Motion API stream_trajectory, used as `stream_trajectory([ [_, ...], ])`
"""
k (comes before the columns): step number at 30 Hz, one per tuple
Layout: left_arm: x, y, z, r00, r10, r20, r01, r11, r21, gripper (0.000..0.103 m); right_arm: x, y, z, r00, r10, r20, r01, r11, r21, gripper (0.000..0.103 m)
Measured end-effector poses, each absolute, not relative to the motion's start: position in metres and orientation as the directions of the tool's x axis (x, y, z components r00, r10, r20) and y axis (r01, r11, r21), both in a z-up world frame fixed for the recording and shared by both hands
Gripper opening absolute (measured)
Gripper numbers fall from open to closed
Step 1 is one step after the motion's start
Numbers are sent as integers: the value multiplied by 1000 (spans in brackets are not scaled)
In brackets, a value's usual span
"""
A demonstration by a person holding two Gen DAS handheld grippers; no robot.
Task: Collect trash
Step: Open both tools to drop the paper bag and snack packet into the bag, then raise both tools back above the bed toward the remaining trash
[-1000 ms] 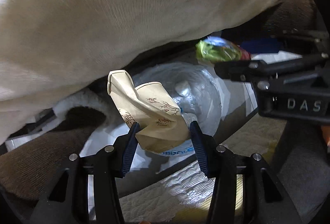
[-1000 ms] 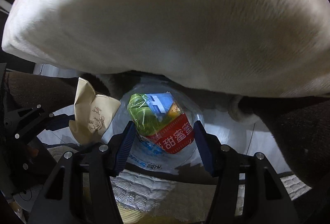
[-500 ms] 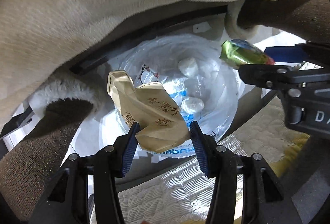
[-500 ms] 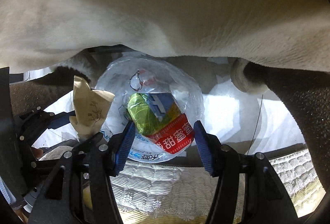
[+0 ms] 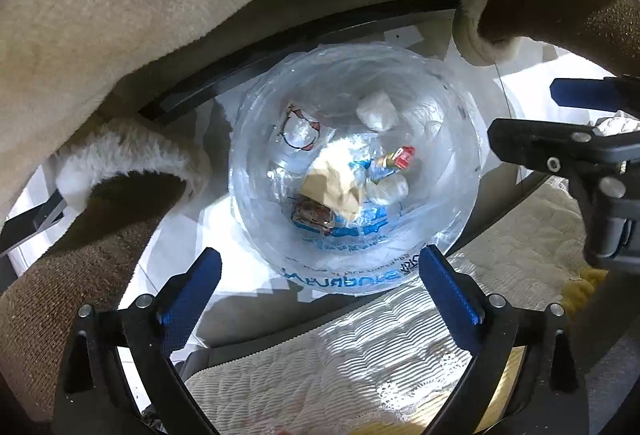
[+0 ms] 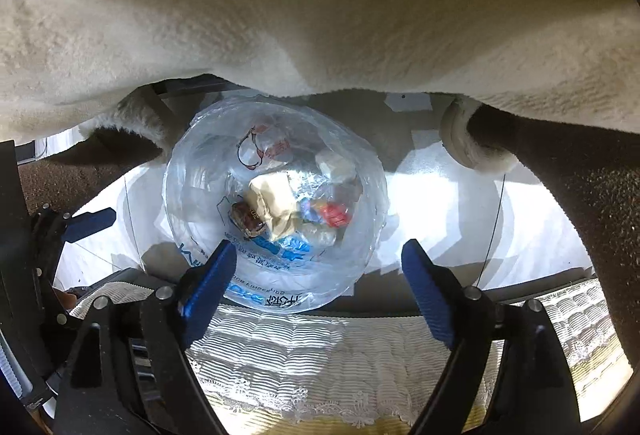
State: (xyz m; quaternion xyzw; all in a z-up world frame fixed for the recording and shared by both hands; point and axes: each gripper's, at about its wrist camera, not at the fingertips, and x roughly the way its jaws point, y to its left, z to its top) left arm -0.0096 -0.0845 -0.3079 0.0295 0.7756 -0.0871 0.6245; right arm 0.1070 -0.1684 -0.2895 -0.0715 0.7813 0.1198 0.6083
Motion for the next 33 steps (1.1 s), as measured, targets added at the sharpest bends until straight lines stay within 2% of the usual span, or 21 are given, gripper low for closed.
stream_trajectory([
  [19,-25,-95,-248,-59,-52,-997,215,975,-63,97,93,-172,-224,-35,51,-998,-311,948,60,83],
  [33,-54,-105,-180,148,-78,-986,300,954,-30,97,73,-184,-145,250,156,-956,-366,929,56,83],
])
